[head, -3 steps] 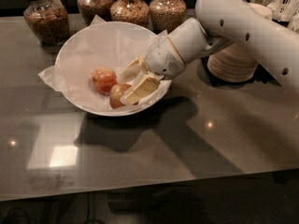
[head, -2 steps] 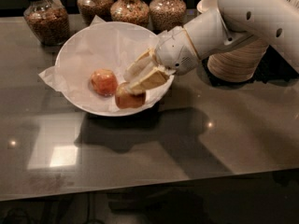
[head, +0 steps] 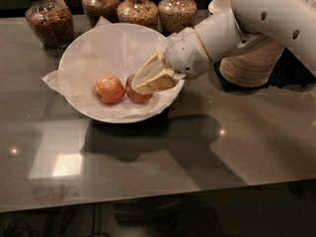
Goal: Pick apple from white bowl
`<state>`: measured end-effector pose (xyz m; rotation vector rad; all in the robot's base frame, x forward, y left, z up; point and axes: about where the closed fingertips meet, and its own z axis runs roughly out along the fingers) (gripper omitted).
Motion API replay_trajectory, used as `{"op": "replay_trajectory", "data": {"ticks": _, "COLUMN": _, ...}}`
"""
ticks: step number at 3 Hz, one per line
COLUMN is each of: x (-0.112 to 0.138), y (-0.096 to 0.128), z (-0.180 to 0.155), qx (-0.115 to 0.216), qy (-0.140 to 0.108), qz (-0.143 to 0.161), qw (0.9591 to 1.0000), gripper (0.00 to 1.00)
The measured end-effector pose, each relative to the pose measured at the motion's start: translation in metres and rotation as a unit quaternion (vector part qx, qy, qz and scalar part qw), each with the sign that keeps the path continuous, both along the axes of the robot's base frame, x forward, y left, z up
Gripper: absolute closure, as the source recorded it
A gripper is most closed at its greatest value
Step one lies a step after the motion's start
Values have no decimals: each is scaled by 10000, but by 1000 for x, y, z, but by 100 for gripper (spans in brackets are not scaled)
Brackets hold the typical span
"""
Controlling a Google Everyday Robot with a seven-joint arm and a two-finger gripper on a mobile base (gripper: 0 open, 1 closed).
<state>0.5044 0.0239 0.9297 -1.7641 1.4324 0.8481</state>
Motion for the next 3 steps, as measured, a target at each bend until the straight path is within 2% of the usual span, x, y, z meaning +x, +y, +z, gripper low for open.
{"op": "replay_trajectory", "data": {"ticks": 2, "x": 0, "y": 0, "z": 0, "qx": 0, "qy": 0, "qz": 0, "qw": 10000, "gripper": 16}}
{"op": "replay_trajectory", "data": {"ticks": 3, "x": -8, "y": 5, "z": 7, "qx": -240, "qy": -144, "qz": -55, "qw": 9996, "gripper": 0}}
